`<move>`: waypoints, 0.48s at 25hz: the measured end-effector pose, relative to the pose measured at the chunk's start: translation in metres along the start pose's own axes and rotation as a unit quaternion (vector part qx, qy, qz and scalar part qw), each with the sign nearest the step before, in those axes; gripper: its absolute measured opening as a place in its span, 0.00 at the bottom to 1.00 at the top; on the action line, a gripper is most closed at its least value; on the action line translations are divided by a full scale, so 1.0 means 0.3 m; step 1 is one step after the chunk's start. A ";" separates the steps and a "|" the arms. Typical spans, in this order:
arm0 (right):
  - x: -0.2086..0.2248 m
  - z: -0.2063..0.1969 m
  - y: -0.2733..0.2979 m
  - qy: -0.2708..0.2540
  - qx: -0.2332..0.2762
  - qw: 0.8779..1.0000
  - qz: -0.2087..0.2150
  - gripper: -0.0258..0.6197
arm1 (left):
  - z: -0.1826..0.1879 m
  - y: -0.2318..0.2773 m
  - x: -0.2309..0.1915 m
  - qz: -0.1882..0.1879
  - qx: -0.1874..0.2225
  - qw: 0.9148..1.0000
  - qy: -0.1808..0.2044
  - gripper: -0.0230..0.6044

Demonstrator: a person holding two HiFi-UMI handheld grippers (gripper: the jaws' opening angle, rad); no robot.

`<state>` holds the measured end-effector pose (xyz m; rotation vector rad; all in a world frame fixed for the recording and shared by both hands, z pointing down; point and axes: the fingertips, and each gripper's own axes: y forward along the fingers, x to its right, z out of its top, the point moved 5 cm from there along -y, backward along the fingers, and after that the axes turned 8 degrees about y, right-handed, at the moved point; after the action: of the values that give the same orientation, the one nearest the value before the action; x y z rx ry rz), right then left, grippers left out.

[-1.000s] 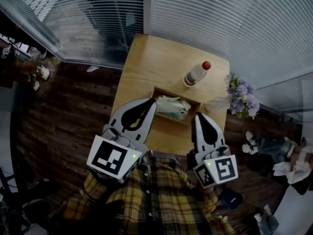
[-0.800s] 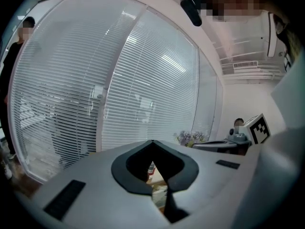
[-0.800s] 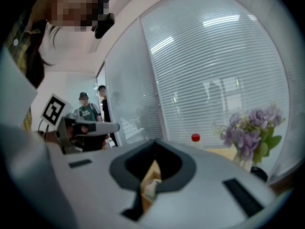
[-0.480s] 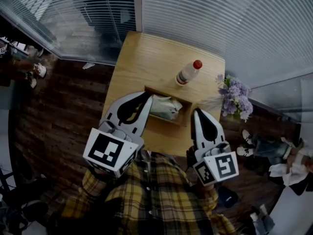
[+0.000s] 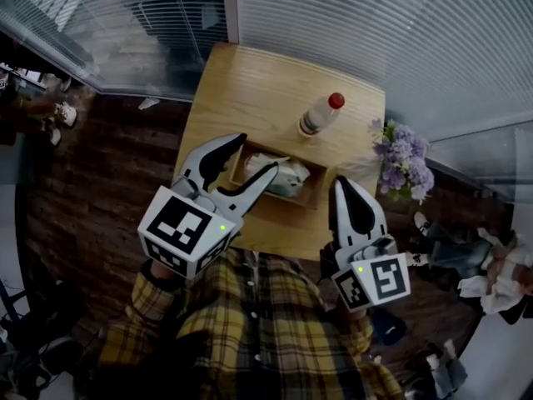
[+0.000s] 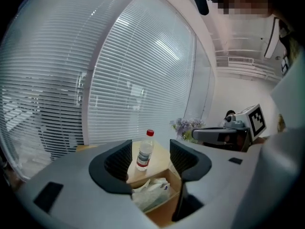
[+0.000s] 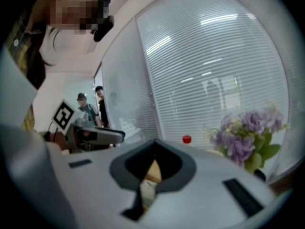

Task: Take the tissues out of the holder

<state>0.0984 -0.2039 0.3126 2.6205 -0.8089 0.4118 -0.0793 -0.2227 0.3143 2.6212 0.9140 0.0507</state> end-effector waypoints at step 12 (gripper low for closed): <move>0.038 -0.026 -0.028 0.013 -0.005 1.000 -0.025 0.06 | -0.192 0.162 0.002 -0.125 -0.169 0.973 0.098 0.42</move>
<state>0.1112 -0.1997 0.3217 2.6149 -0.7336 0.4245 -0.0587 -0.2388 0.3851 2.1997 1.1809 0.3729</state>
